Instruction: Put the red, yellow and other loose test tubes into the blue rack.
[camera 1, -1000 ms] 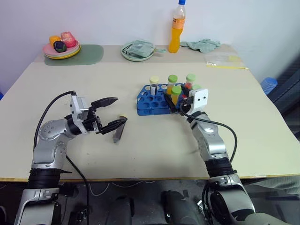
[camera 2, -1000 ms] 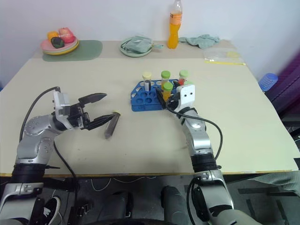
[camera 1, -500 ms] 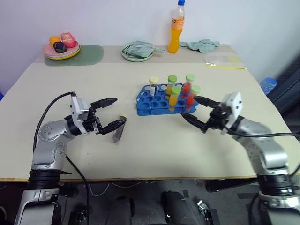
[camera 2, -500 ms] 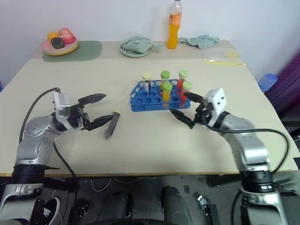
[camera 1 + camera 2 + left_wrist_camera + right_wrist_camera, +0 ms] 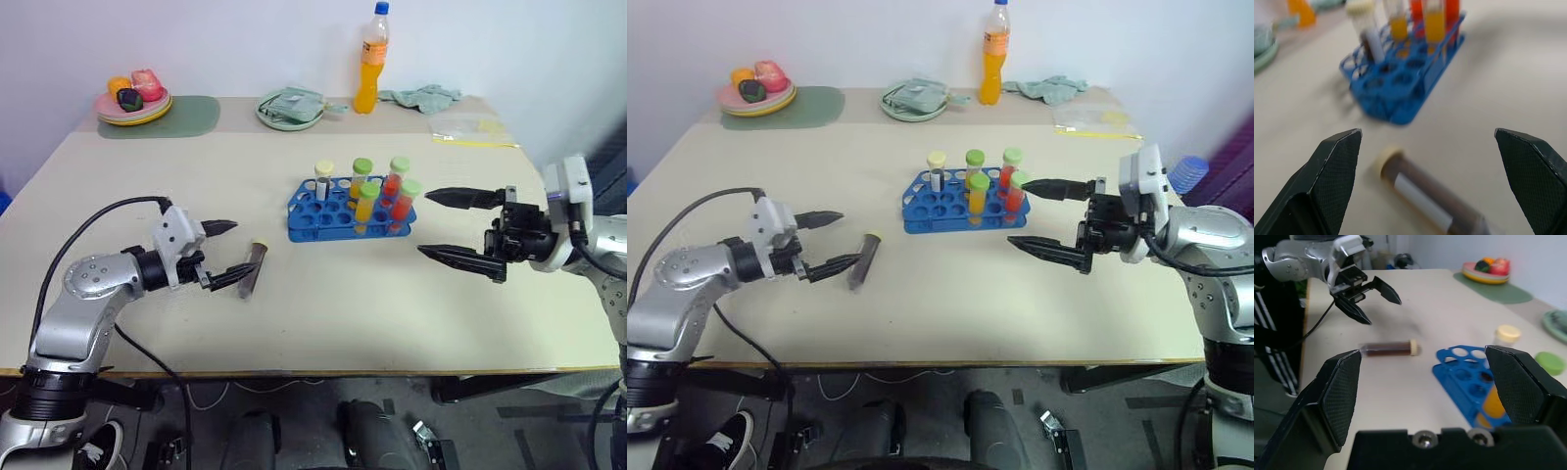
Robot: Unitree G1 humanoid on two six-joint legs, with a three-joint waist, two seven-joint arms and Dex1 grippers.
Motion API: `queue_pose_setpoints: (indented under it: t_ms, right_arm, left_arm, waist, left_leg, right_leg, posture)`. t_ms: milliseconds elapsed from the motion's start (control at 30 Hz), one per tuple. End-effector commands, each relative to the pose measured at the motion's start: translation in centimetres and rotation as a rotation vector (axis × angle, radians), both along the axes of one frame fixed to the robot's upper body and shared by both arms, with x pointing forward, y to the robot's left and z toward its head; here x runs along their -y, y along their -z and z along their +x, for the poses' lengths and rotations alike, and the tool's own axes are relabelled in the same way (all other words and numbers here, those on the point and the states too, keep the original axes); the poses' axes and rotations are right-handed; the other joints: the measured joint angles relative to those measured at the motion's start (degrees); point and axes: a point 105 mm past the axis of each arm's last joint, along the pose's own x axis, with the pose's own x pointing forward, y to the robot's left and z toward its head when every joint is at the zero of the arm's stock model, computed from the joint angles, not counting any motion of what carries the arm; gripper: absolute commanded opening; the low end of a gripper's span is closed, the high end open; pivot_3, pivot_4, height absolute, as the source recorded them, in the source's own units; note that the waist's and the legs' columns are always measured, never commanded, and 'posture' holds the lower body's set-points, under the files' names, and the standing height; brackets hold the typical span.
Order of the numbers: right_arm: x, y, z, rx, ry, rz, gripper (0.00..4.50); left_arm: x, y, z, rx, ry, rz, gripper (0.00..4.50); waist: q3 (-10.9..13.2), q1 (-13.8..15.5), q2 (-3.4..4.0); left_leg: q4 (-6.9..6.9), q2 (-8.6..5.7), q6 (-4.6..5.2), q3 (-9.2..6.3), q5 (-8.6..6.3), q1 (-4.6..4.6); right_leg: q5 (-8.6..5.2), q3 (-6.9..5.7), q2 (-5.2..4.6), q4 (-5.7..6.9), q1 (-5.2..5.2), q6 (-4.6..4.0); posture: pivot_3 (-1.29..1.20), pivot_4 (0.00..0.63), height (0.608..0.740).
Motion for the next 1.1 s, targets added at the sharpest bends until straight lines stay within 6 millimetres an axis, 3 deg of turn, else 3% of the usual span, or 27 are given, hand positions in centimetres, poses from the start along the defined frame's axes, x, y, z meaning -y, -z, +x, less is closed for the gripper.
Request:
queue_pose_setpoints:
  t_ms: [33,167,267,500,733,900,1100]
  right_arm:
    - [-0.6,-0.1,-0.3,0.049,0.003,0.007,4.45]
    - [-1.2,0.3,-0.3,0.056,-0.003,0.006,4.45]
    - [-1.5,0.3,-0.1,0.055,-0.003,0.024,4.45]
    - [-2.2,1.0,0.1,0.055,0.002,0.044,4.45]
    - [-2.4,1.2,0.6,0.045,0.007,0.05,4.45]
    - [-2.6,1.3,0.7,0.047,0.008,0.046,4.45]
    - [-2.4,1.2,0.6,0.049,0.016,0.042,4.45]
  left_arm:
    - [0.7,-1.5,1.0,-0.126,-0.122,-0.031,4.5]
    - [-0.4,-1.2,2.3,-0.258,-0.312,0.016,4.5]
    - [-0.7,-1.5,2.8,-0.452,-0.417,-0.064,4.5]
    - [-0.1,-2.0,3.2,-0.697,-0.393,-0.057,4.5]
    - [0.7,-2.3,3.5,-0.937,-0.341,0.079,4.5]
    - [2.0,-1.5,4.6,-1.062,-0.369,0.086,4.5]
    - [1.8,-0.1,4.7,-1.104,-0.391,0.151,4.5]
  waist:
    - [0.03,0.39,-0.01]
    - [0.04,0.54,-0.01]
    - [0.06,0.51,-0.04]
    - [0.08,0.5,-0.07]
    - [0.11,0.78,-0.08]
    - [0.12,0.79,-0.09]
    - [0.13,0.27,-0.08]
  left_leg:
    - [0.0,-0.01,0.0,0.0,0.0,0.0]
    - [0.01,-0.04,0.0,0.0,0.0,0.01]
    - [-0.01,-0.02,0.01,-0.01,-0.01,0.05]
    - [-0.01,-0.04,0.01,-0.06,0.0,0.06]
    - [-0.03,-0.08,0.0,-0.05,-0.01,0.05]
    - [-0.01,-0.13,0.0,-0.04,0.0,0.0]
    - [-0.03,-0.11,0.01,-0.04,0.0,-0.02]
  right_leg:
    - [0.01,0.0,0.02,0.0,0.0,0.02]
    - [0.08,0.02,0.03,0.02,0.0,0.22]
    - [0.06,0.02,0.07,0.05,-0.01,0.21]
    - [0.06,0.0,0.1,0.08,-0.02,0.2]
    - [0.03,0.0,0.04,0.05,-0.01,0.16]
    - [-0.06,-0.01,0.04,0.03,-0.02,0.05]
    - [-0.05,0.03,0.11,0.1,-0.12,0.09]
  posture:
    - [0.0,0.15,0.74]
    - [0.0,0.15,0.74]
    - [0.0,0.15,0.74]
    - [0.0,0.15,0.74]
    - [0.0,0.15,0.74]
    - [0.0,0.15,0.74]
    - [0.0,0.15,0.74]
